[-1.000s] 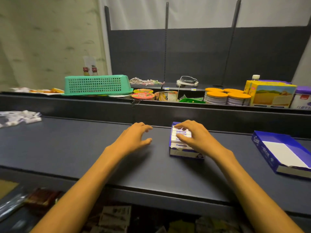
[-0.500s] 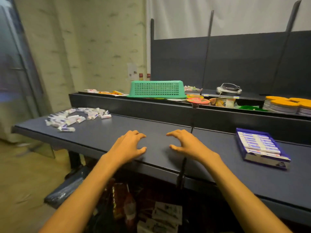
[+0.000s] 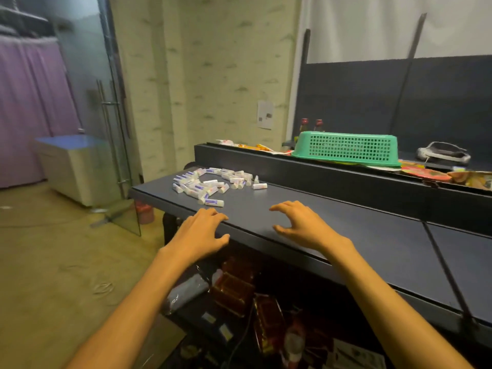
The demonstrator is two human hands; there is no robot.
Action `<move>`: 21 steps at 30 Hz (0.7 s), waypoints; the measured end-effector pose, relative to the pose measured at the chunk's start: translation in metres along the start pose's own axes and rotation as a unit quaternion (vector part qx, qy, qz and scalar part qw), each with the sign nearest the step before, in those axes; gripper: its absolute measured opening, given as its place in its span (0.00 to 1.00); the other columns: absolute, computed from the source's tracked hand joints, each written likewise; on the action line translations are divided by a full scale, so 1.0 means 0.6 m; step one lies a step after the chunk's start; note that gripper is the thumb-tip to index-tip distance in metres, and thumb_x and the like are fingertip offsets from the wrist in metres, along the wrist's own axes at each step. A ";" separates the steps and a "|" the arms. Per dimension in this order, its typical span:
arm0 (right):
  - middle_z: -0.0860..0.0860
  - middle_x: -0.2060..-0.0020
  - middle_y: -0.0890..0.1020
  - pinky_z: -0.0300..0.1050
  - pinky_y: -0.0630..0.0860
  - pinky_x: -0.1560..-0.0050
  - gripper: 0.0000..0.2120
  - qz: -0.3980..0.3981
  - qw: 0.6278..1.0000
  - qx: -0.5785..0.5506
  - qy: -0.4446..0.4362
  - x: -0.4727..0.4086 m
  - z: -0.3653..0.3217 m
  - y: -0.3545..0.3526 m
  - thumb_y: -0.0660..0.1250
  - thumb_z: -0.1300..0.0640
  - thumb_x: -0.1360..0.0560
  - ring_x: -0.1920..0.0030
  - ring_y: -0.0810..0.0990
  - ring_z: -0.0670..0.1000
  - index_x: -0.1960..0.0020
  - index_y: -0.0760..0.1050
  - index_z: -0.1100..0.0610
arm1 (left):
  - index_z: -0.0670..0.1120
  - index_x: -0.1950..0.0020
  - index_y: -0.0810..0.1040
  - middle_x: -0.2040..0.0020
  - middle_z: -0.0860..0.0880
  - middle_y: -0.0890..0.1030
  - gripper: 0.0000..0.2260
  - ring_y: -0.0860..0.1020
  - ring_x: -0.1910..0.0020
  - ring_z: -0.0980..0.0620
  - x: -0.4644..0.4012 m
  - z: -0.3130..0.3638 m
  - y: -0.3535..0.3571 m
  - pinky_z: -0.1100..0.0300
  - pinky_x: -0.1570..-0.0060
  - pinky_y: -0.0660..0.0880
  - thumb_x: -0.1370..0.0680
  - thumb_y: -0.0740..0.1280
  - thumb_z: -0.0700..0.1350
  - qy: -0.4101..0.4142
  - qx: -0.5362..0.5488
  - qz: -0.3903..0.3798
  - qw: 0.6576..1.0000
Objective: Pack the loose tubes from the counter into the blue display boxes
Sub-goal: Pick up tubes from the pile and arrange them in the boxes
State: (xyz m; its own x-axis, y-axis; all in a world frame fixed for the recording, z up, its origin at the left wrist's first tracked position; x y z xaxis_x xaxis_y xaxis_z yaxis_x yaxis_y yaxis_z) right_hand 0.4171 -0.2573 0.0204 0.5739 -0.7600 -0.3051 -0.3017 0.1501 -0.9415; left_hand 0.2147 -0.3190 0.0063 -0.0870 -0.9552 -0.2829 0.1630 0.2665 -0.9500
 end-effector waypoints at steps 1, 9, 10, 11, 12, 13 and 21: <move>0.49 0.31 0.71 0.54 0.66 0.32 0.23 -0.005 1.000 0.001 -0.002 -0.016 -0.008 0.009 0.64 0.47 0.22 0.31 0.67 0.51 0.28 0.67 0.48 | 0.52 0.28 0.68 0.32 0.51 0.71 0.25 0.68 0.33 0.51 -0.001 -0.017 0.002 0.50 0.35 0.70 0.23 0.64 0.58 -0.004 0.001 -0.004 1.000; 0.49 0.30 0.71 0.51 0.67 0.32 0.23 -0.006 1.000 -0.005 -0.009 -0.158 -0.040 0.066 0.64 0.49 0.21 0.31 0.67 0.51 0.28 0.67 0.50 | 0.53 0.28 0.67 0.31 0.51 0.70 0.24 0.68 0.33 0.52 -0.073 -0.156 0.013 0.52 0.37 0.70 0.23 0.65 0.57 -0.026 0.004 -0.002 1.000; 0.49 0.30 0.70 0.51 0.67 0.32 0.23 -0.001 1.000 -0.010 -0.005 -0.173 -0.036 0.071 0.64 0.49 0.22 0.31 0.67 0.51 0.28 0.67 0.49 | 0.53 0.27 0.67 0.31 0.51 0.70 0.24 0.67 0.32 0.52 -0.089 -0.167 0.018 0.52 0.37 0.70 0.23 0.65 0.57 -0.025 0.005 -0.005 1.000; 0.49 0.30 0.70 0.50 0.67 0.31 0.22 0.004 1.000 -0.016 -0.001 -0.188 -0.030 0.075 0.64 0.49 0.22 0.31 0.67 0.50 0.28 0.67 0.49 | 0.53 0.27 0.67 0.30 0.51 0.69 0.24 0.67 0.31 0.52 -0.106 -0.176 0.023 0.52 0.36 0.69 0.23 0.65 0.56 -0.023 0.008 -0.008 1.000; 0.49 0.30 0.70 0.50 0.67 0.32 0.22 0.008 1.000 -0.022 0.004 -0.201 -0.023 0.079 0.64 0.48 0.22 0.31 0.67 0.50 0.29 0.67 0.48 | 0.53 0.28 0.67 0.30 0.51 0.69 0.24 0.67 0.31 0.52 -0.126 -0.182 0.029 0.53 0.36 0.69 0.22 0.65 0.55 -0.017 0.014 -0.012 1.000; 0.49 0.30 0.71 0.49 0.67 0.32 0.22 0.011 1.000 -0.027 0.010 -0.213 -0.014 0.081 0.65 0.48 0.22 0.31 0.68 0.49 0.29 0.67 0.48 | 0.53 0.28 0.68 0.30 0.51 0.70 0.23 0.68 0.32 0.52 -0.145 -0.186 0.033 0.54 0.36 0.69 0.22 0.65 0.54 -0.009 0.023 -0.017 1.000; 0.46 0.34 0.75 0.41 0.68 0.39 0.21 0.046 0.996 -0.050 0.059 -0.283 0.051 0.083 0.66 0.49 0.22 0.36 0.72 0.46 0.30 0.70 0.48 | 0.54 0.36 0.77 0.40 0.51 0.79 0.15 0.77 0.41 0.49 -0.275 -0.175 0.082 0.53 0.41 0.74 0.23 0.66 0.49 0.079 0.030 -0.094 0.992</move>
State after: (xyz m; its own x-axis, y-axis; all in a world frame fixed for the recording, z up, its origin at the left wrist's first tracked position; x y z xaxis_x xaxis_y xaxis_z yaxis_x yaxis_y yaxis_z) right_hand 0.3276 -0.1016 0.0211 0.4484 -0.8158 -0.3652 -0.4262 0.1640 -0.8896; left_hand 0.1336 -0.1350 -0.0075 -0.2735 -0.9541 -0.1223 0.1862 0.0722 -0.9799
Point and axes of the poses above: each hand's wrist, its own x-axis away from the middle knuckle, its own y-axis out of the palm, z = x × y, the point moved 7 cm from there along -x, towards the middle knuckle
